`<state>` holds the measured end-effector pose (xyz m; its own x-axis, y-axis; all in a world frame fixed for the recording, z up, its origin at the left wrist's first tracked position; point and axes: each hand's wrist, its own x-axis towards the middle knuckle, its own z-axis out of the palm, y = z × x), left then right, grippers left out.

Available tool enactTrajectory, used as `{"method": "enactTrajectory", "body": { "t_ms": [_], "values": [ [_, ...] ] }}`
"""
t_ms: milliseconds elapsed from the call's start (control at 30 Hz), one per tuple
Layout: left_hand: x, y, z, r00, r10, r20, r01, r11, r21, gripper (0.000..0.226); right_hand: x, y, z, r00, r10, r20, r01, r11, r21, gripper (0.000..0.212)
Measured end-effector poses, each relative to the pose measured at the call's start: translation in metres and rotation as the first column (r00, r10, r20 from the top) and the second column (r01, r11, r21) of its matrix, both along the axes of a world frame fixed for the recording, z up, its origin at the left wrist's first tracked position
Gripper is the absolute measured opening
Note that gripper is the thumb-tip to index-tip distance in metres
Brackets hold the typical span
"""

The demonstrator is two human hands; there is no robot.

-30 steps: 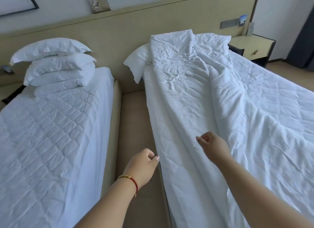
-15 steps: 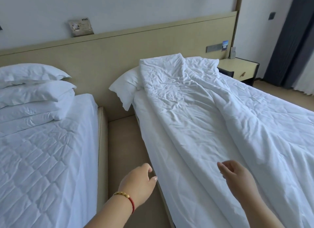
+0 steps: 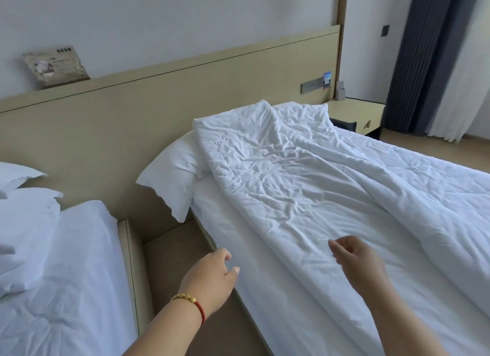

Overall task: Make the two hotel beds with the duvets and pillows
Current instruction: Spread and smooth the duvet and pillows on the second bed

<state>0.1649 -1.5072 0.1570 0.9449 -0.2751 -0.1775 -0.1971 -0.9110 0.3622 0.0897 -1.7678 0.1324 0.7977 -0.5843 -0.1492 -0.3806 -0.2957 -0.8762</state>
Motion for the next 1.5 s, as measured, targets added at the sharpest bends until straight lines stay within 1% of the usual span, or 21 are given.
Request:
{"method": "enactTrajectory", "body": {
  "t_ms": [133,200,333,433,567,667,833,933,1033,1133,1200,1333,1433,1500],
  "values": [
    [0.116,0.039,0.007,0.996,-0.085,0.034,0.084,0.996,0.024,0.036,0.092,0.043,0.002,0.995,-0.091,0.037,0.09,0.996,0.013,0.018],
    [0.17,0.053,0.011,0.993,-0.119,0.027,0.118,0.992,0.033,0.036,0.129,0.06,0.006,0.991,-0.131,0.03,0.13,0.991,0.026,0.017],
    [0.266,0.057,0.02,0.981,-0.194,0.004,0.193,0.98,0.051,0.04,0.197,0.071,0.01,0.983,-0.181,0.015,0.18,0.983,0.018,0.018],
    [0.337,0.041,0.021,0.969,-0.248,0.015,0.247,0.968,0.045,0.041,0.254,0.063,0.007,0.965,-0.258,0.035,0.258,0.966,0.013,0.018],
    [0.432,0.01,0.015,0.953,-0.3,0.042,0.298,0.953,0.051,0.037,0.338,0.042,-0.011,0.945,-0.326,0.025,0.326,0.945,0.031,0.019],
    [0.503,-0.02,0.014,0.937,-0.345,0.055,0.341,0.937,0.073,0.039,0.404,0.019,-0.018,0.936,-0.351,0.022,0.351,0.936,0.026,0.019],
    [0.612,-0.067,0.011,0.893,-0.441,0.087,0.431,0.896,0.111,0.046,0.503,-0.017,-0.012,0.937,-0.35,-0.005,0.349,0.936,-0.035,0.02],
    [0.669,-0.091,0.009,0.85,-0.517,0.105,0.499,0.852,0.154,0.056,0.554,-0.038,-0.01,0.932,-0.361,-0.031,0.359,0.931,-0.061,0.022],
    [0.733,-0.115,0.007,0.815,-0.571,0.094,0.538,0.808,0.239,0.065,0.605,-0.061,-0.009,0.918,-0.392,-0.055,0.386,0.917,-0.097,0.027],
    [0.797,-0.144,0.001,0.789,-0.61,0.076,0.56,0.764,0.32,0.069,0.656,-0.082,-0.004,0.897,-0.441,-0.03,0.437,0.894,-0.095,0.039],
    [0.838,-0.165,-0.003,0.76,-0.645,0.077,0.589,0.734,0.339,0.069,0.691,-0.094,0.001,0.884,-0.466,-0.039,0.461,0.882,-0.1,0.042],
    [0.922,-0.212,-0.013,0.674,-0.733,0.097,0.646,0.648,0.403,0.07,0.764,-0.119,0.006,0.854,-0.519,-0.042,0.508,0.849,-0.145,0.045],
    [0.977,-0.246,-0.027,0.597,-0.794,0.11,0.683,0.576,0.449,0.07,0.822,-0.138,0.004,0.821,-0.566,-0.076,0.546,0.817,-0.183,0.046],
    [1.008,-0.268,-0.04,0.561,-0.819,0.121,0.695,0.545,0.469,0.07,0.858,-0.15,-0.002,0.809,-0.578,-0.105,0.553,0.81,-0.196,0.044]
  ]
}}
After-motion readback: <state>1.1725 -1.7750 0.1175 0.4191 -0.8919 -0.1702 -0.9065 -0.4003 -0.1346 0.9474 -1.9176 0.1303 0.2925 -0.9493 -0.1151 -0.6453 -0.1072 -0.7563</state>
